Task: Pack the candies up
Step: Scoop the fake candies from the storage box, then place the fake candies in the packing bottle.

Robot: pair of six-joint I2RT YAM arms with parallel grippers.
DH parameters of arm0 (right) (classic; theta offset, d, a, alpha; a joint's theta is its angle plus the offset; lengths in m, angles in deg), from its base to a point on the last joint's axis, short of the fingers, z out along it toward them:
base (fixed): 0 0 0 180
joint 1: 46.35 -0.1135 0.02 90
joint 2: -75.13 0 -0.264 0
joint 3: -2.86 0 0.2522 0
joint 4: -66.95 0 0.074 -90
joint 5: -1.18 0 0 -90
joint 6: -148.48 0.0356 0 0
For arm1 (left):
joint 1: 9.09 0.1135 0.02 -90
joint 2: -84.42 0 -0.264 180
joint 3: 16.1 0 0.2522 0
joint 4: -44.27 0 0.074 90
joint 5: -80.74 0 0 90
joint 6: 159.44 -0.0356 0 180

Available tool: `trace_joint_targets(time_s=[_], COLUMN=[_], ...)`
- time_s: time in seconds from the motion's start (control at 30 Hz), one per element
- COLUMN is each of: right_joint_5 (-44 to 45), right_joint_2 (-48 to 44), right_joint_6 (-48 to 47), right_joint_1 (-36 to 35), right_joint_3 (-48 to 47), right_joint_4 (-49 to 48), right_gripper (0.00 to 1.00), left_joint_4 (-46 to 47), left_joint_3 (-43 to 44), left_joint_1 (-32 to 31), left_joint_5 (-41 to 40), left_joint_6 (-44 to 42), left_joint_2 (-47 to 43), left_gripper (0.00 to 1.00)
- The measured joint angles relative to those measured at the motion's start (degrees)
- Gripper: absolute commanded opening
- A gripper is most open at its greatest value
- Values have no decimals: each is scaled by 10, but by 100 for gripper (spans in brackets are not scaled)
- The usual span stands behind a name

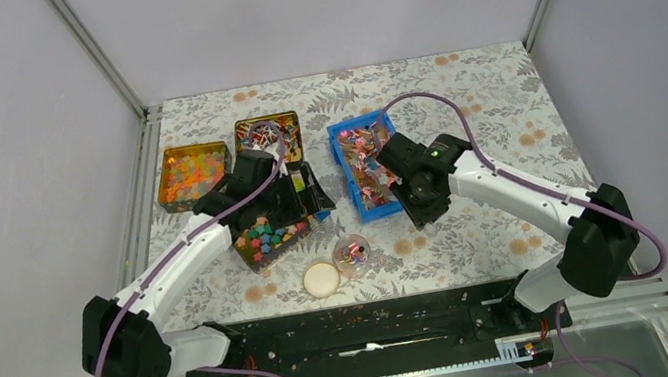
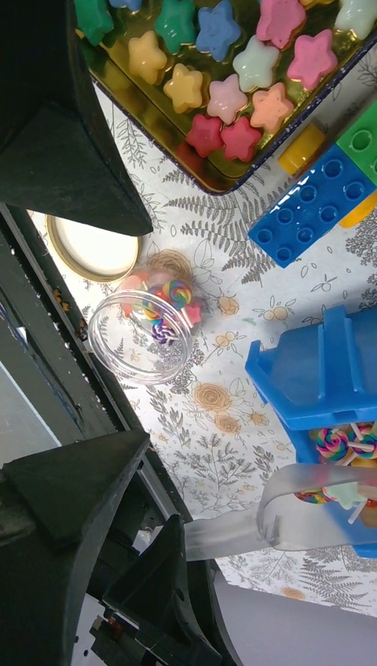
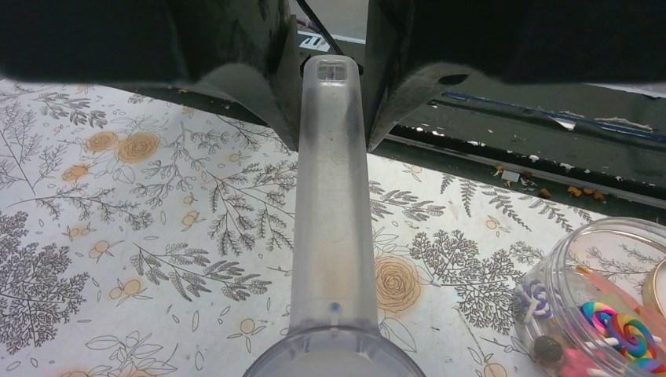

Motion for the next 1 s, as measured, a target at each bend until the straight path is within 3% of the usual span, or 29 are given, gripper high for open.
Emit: trace_joint_targets(time_s=[1.0], right_joint_5=[14], right_joint_2=[-88], right_joint_6=[54], right_joint_1=[-93], right_joint_3=[27], right_joint_4=[72], right_gripper=[0], left_joint_4=[13], left_joint_3=[-60], left_joint_1=[-21], left_joint_5=[-10], left_joint_6=[37], left_joint_2=[-73], left_gripper=[99])
